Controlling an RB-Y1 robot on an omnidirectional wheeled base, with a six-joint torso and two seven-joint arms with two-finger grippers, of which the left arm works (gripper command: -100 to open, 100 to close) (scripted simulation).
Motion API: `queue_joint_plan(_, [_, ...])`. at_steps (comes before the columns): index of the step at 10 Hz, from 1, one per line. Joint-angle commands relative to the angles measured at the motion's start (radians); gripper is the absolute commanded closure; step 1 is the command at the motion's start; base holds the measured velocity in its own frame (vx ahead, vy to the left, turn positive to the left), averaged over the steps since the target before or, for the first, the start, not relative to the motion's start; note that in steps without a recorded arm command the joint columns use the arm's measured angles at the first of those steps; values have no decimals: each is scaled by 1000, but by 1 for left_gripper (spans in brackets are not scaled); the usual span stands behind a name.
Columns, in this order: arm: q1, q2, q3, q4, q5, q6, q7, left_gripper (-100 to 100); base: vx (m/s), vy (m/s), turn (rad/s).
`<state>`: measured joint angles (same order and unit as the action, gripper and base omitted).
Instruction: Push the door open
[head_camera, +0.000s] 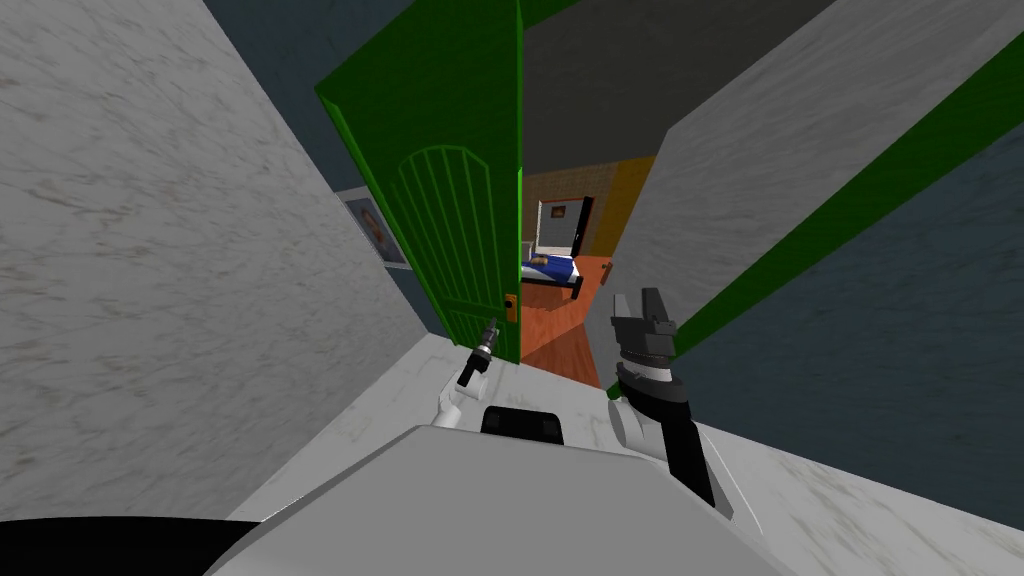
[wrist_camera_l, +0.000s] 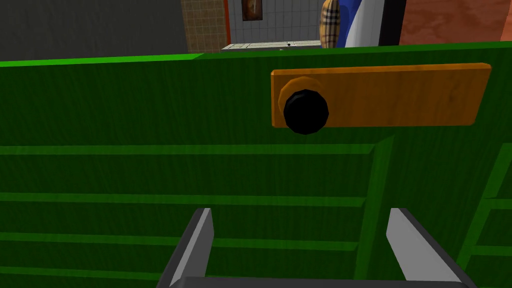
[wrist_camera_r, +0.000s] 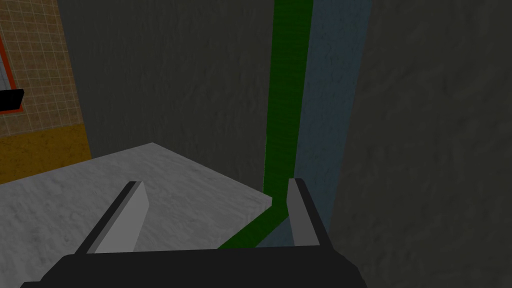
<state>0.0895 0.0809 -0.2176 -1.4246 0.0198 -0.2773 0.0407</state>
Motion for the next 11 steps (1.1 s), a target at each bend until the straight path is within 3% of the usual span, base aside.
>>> queue_joint_plan(1, [-17, -6, -7, 35, -2, 1, 0, -100, 137, 15, -65])
queue_joint_plan(7, [-45, -8, 5, 76, -2, -5, -3, -100, 154, -11, -27])
queue_joint_plan(11, [-64, -20, 19, 100, -1, -9, -5, -100, 194, -43, -23])
